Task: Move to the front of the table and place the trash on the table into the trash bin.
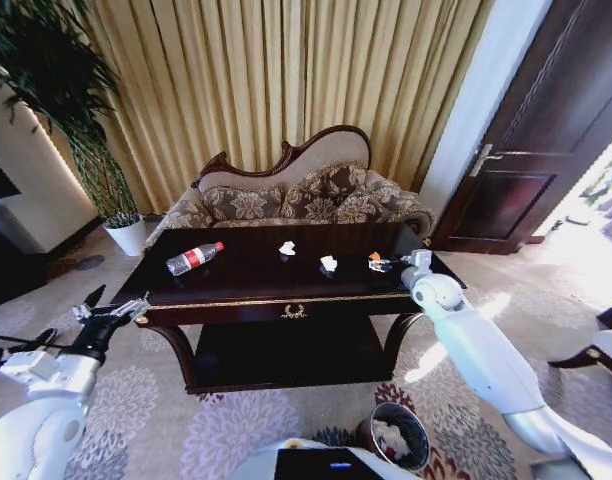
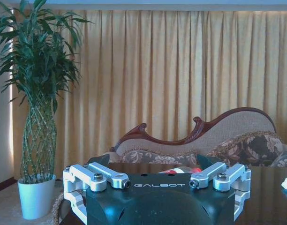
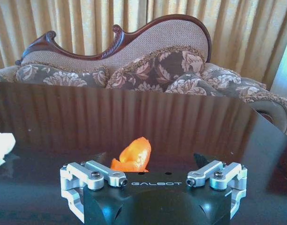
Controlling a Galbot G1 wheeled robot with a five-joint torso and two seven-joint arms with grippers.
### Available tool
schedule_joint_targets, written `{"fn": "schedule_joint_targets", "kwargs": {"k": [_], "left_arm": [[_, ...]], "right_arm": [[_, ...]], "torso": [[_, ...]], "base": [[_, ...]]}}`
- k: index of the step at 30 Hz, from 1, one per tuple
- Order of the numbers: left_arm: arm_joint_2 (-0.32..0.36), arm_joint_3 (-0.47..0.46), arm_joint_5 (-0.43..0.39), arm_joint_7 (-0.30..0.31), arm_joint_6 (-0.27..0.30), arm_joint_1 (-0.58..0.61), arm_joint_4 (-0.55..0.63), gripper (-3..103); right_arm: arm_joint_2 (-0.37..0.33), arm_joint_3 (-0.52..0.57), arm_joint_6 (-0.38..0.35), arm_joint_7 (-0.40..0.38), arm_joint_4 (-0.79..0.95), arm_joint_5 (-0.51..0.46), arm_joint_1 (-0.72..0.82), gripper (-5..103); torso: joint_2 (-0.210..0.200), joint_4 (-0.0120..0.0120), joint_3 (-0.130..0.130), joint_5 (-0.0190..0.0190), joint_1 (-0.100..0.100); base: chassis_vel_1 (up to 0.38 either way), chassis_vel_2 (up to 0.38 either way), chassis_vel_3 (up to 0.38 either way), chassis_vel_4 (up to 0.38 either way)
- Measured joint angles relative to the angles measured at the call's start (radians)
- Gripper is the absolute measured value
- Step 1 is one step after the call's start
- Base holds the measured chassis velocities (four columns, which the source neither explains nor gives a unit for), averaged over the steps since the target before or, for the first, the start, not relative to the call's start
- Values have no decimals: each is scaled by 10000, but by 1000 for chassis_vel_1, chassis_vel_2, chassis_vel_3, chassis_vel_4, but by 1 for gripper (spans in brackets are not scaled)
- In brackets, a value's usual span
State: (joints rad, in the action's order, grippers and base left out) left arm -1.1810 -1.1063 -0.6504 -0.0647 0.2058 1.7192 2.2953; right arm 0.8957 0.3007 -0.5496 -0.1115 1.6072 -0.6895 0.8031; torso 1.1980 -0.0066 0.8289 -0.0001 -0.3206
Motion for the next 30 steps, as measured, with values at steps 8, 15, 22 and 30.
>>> {"fn": "schedule_joint_targets", "kwargs": {"k": [8,15,22,30], "left_arm": [[-158,40,151,-242,-155,84,13,100],[-119,-28,120,-116,-170,140,106,100],[-151,77,105,-38,-171,90,195,100],[-146,67,75,-34,-172,82,216,100]], "right_arm": [[148,-1,6,-47,-60,203,35,100],[175,111,5,-90,-57,223,128,93],[239,325,31,-38,-19,263,392,65],[203,457,70,78,88,278,490,32]], "torso": [[0,1,0,1,0],[0,0,0,1,1],[0,1,0,1,1],[0,0,0,1,1]], "base": [[0,0,0,0],[0,0,0,0],[0,0,0,0],[0,0,0,0]]}}
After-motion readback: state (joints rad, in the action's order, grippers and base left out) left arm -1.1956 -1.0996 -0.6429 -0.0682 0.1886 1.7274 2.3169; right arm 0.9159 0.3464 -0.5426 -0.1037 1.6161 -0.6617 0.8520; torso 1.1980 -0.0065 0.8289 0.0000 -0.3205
